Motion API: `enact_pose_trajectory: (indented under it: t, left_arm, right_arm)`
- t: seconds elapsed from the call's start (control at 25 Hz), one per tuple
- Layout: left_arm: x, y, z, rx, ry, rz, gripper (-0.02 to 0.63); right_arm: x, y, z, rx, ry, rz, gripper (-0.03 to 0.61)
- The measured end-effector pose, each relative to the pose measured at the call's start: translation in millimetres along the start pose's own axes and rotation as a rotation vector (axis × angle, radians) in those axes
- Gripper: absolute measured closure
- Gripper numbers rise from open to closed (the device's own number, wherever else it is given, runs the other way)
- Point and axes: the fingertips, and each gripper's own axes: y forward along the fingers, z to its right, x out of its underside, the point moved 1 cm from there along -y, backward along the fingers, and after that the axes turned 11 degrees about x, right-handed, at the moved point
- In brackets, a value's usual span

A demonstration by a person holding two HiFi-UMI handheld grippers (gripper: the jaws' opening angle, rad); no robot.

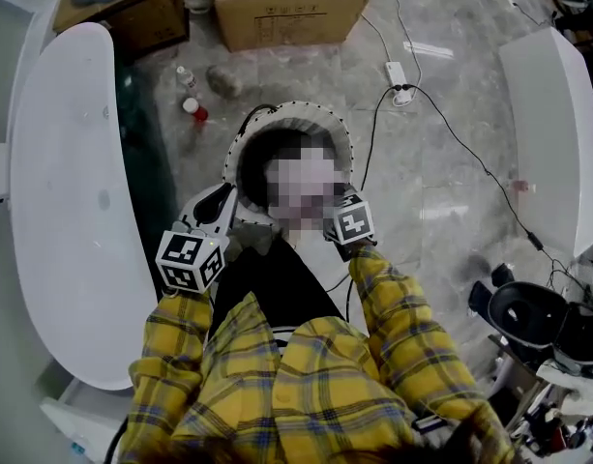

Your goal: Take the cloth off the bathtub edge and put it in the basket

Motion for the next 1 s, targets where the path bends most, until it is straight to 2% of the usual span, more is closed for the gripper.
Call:
enact_pose_trajectory:
  t: [0.16, 0.28, 0.4, 0.52, 0.76, 1.0]
  left_arm:
    - [1, 2, 3, 0.006, 0.003, -0.010, 0.569]
    - [-3, 1, 5, 0.013, 0.010, -0.006, 0.569]
    - [-5, 0, 9, 0.021, 0.021, 0.000, 0.569]
    - [-6, -1, 13, 0.031, 0.029, 0.003, 0.569]
    - [-17, -13, 22, 0.045, 0.042, 0.036, 0.569]
    - [-41, -29, 27, 0.036, 0.052, 0.119, 0.569]
  right_arm:
    - [17, -1, 4, 0.037, -0.054, -0.077, 0.391]
    - [14, -9, 11, 0.115, -0.074, -0.080, 0.382]
    - [-4, -24, 23, 0.178, -0.059, 0.011, 0.443]
    - [-16, -32, 29, 0.175, -0.021, 0.066, 0.444]
    - [-28, -66, 31, 0.195, 0.045, 0.174, 0.527]
    - [-51, -106, 25, 0.177, 0.100, 0.310, 0.541]
